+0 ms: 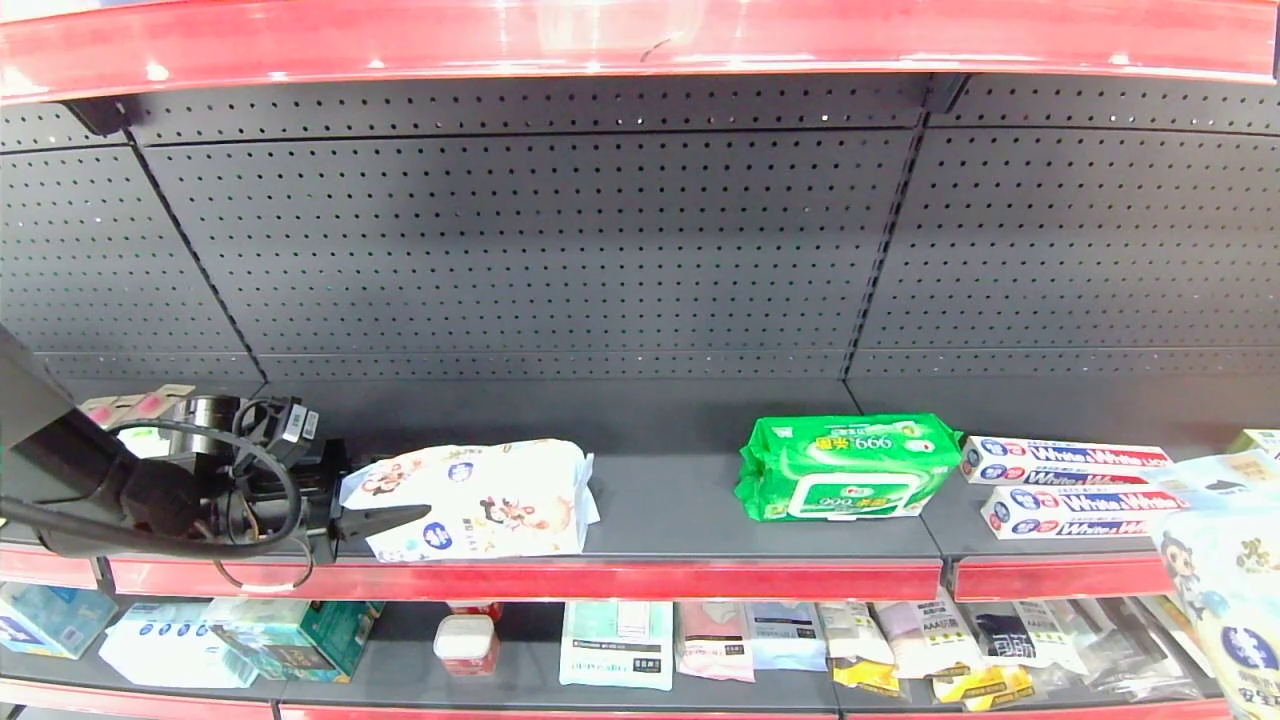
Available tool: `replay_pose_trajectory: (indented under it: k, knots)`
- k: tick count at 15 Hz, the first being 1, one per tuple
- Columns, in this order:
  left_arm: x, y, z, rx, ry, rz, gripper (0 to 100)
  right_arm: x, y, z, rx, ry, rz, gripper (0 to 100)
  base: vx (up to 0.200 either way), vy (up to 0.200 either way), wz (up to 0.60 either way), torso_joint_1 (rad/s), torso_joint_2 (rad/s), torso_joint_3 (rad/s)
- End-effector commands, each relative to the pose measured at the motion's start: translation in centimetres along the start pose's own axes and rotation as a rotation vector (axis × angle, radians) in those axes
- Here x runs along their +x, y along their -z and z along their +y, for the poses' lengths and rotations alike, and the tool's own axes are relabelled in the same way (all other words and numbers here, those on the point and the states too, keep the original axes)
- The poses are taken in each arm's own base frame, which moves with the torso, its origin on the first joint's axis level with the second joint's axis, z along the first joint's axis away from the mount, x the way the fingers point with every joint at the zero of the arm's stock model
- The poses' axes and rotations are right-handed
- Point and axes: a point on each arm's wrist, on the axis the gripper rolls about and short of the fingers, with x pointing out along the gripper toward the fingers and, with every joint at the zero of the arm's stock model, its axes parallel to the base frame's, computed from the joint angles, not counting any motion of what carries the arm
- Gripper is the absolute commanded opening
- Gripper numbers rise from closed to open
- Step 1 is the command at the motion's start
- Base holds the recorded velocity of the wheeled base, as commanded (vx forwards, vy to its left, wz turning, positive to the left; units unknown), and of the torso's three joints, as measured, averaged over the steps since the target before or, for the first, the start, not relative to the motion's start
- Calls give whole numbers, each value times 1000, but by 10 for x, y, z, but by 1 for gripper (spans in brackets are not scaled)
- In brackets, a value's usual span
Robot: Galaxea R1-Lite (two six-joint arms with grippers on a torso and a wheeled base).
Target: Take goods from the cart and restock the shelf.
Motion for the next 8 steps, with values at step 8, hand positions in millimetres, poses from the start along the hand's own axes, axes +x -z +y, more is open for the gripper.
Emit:
replay_pose_trajectory:
  k: [8]
  knots:
    - [0, 0, 1, 1, -1, 0, 0, 0, 1, 0, 1, 3, 4, 0, 0, 0, 0, 0, 0, 0]
